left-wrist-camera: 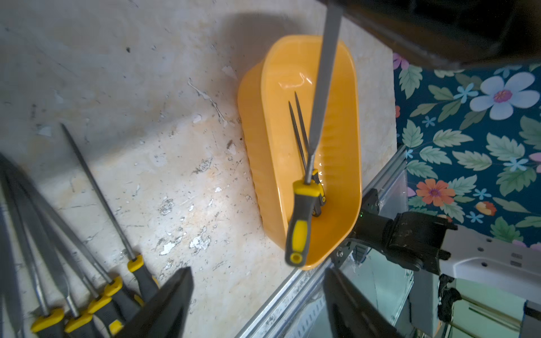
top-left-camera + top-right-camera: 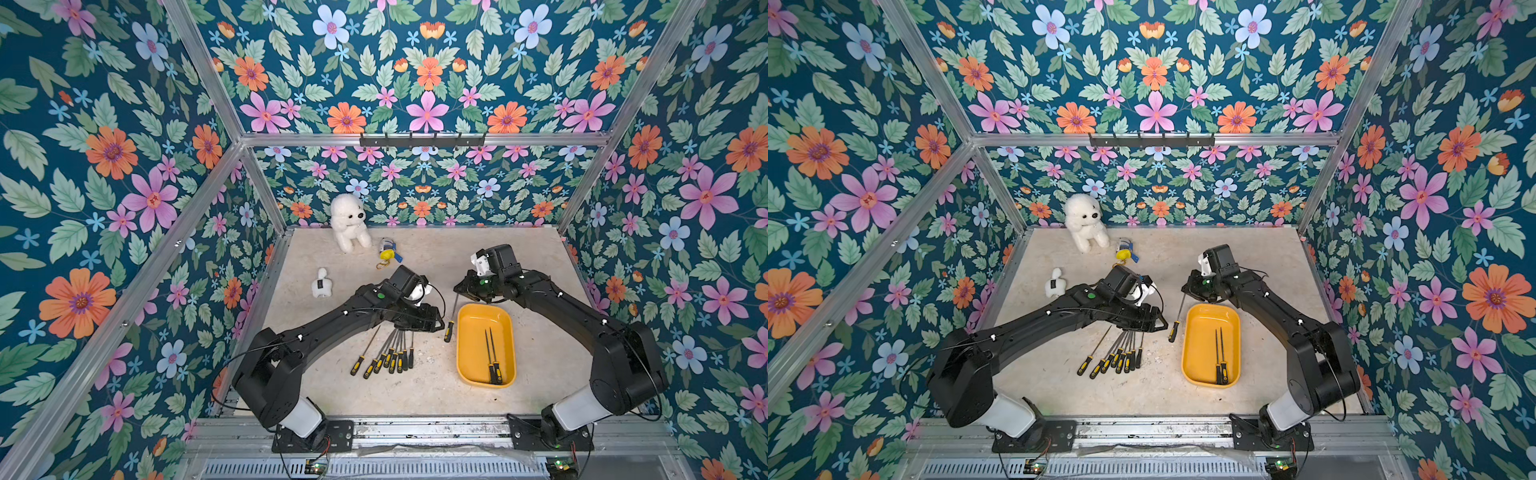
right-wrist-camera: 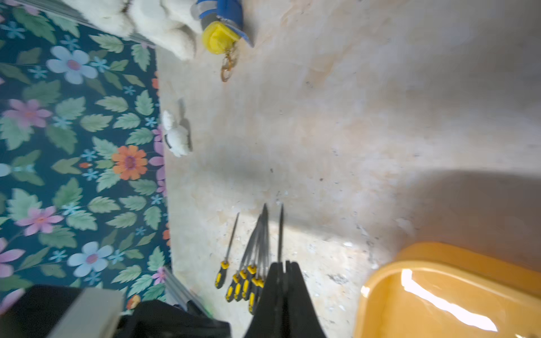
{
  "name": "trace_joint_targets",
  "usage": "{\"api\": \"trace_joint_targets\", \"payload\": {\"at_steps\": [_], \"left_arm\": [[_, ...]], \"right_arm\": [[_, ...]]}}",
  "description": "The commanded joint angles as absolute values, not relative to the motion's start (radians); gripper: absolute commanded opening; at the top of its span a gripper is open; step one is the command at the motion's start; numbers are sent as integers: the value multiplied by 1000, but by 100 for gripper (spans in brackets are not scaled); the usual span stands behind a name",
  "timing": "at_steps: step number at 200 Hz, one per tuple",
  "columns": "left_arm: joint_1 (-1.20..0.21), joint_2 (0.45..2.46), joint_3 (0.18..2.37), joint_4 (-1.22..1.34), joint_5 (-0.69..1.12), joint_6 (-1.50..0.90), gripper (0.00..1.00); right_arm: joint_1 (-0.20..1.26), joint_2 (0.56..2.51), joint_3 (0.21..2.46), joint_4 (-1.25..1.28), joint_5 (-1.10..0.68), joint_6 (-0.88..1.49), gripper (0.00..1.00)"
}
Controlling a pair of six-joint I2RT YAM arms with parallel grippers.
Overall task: Put the file tool into the storage box
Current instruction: Pick up the file tool from the center of the board, then place the file tool in the storage box.
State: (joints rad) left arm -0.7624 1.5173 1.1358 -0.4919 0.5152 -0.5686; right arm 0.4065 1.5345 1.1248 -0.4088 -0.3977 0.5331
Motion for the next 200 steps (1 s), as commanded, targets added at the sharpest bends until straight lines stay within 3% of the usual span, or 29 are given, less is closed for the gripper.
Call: {"api": "trace_joint_targets", "payload": {"at_steps": [1, 27, 200], "left_arm": [[-731, 1476, 1122, -492, 464, -580, 85], [-697, 1438, 1090, -504, 426, -577, 87], [-621, 1326, 936, -546, 281, -623, 87]], "right_arm": [[378, 1494, 1125, -695, -246, 378, 0], [375, 1488, 1082, -772, -213, 318, 0], [437, 1694, 949, -580, -103, 312, 0]]}}
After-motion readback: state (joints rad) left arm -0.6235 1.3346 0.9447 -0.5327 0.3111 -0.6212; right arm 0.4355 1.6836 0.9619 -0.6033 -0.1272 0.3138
